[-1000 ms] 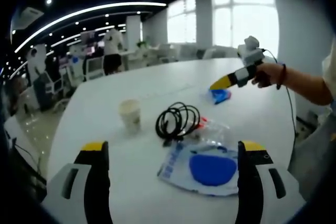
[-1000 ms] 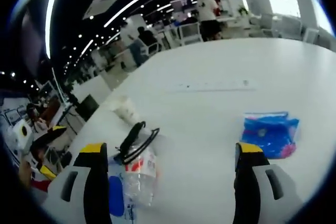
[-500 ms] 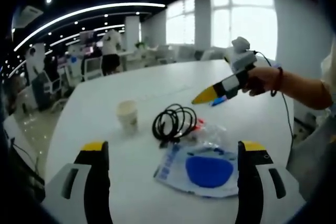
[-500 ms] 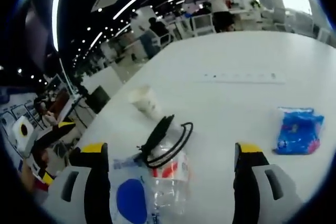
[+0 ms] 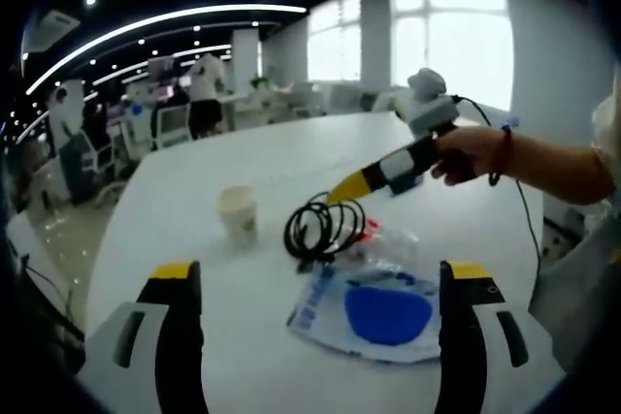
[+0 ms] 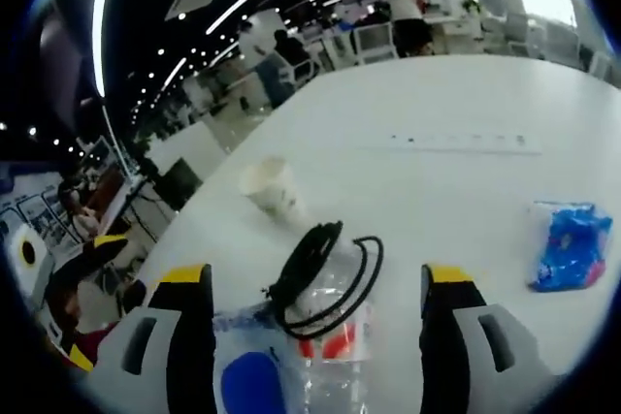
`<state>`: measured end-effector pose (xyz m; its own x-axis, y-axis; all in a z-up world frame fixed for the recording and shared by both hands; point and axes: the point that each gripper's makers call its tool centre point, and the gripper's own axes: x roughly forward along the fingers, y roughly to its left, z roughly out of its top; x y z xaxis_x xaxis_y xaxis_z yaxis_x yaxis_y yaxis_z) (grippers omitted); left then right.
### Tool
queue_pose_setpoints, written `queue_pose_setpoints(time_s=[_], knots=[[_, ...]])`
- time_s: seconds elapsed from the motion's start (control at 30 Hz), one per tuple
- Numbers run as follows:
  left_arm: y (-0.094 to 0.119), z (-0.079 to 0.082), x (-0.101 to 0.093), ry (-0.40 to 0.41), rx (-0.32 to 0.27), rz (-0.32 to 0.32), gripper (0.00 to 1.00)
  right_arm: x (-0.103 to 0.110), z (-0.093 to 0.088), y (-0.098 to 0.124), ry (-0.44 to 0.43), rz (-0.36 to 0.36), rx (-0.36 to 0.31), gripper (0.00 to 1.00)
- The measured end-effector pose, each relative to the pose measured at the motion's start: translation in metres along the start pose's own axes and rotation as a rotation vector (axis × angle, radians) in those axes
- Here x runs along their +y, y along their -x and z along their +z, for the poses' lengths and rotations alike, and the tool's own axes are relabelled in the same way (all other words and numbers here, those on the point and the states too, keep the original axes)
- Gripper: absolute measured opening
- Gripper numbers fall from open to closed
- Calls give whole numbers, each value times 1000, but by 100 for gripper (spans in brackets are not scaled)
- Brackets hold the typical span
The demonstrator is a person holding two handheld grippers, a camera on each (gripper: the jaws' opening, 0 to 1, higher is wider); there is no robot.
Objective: Arrange the tabletop items into an orderly group along one side of the table until the central work area is clear of visible clutter.
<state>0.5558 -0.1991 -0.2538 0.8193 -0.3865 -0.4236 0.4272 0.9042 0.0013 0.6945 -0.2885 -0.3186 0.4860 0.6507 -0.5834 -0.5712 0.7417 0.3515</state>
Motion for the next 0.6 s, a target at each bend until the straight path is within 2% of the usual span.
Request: queue_pose_setpoints(time_s=[0.17,0.3,0.4,0.6], knots=[[2,3,1,5,-10,4,99,5,-1,-10,-32,-7,8,72],[6,5,8,17,-18,18,99,10,1,-14,-44,-4,5,73],[8,6,12,20,-23,33,99,5,-1,-17,-28,-43,22,70],[9,7,13,17,-27,36,99,-12,-8,-24,-84,-118,44,50]])
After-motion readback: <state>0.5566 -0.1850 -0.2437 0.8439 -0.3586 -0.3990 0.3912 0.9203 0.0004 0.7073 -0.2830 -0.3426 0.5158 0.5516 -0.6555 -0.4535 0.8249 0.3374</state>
